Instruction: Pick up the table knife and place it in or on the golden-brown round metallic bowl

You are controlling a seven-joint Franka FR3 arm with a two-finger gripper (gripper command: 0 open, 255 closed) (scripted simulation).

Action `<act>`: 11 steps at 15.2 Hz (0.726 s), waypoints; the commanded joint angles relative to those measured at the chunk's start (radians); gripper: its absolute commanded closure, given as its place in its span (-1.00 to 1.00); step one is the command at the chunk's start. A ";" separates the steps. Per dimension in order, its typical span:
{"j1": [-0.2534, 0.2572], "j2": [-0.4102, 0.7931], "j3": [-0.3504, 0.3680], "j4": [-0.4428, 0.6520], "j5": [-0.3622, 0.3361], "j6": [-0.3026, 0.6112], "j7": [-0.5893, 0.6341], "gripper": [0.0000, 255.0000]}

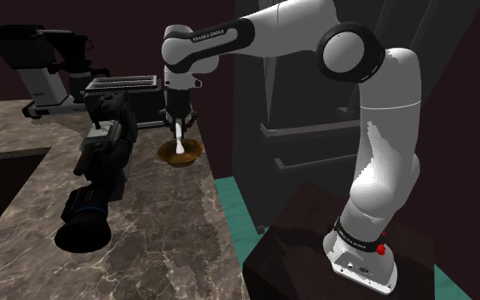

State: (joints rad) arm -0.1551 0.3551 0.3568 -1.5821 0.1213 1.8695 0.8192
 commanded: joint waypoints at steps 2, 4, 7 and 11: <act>0.000 0.008 -0.001 -0.028 -0.001 0.035 -0.006 1.00; 0.000 0.014 -0.002 -0.046 -0.002 0.059 -0.010 1.00; 0.001 0.026 -0.004 -0.070 -0.004 0.094 -0.014 1.00; 0.002 0.036 -0.005 -0.087 -0.006 0.121 -0.018 1.00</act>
State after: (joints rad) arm -0.1531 0.3899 0.3519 -1.6669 0.1158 1.9863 0.8018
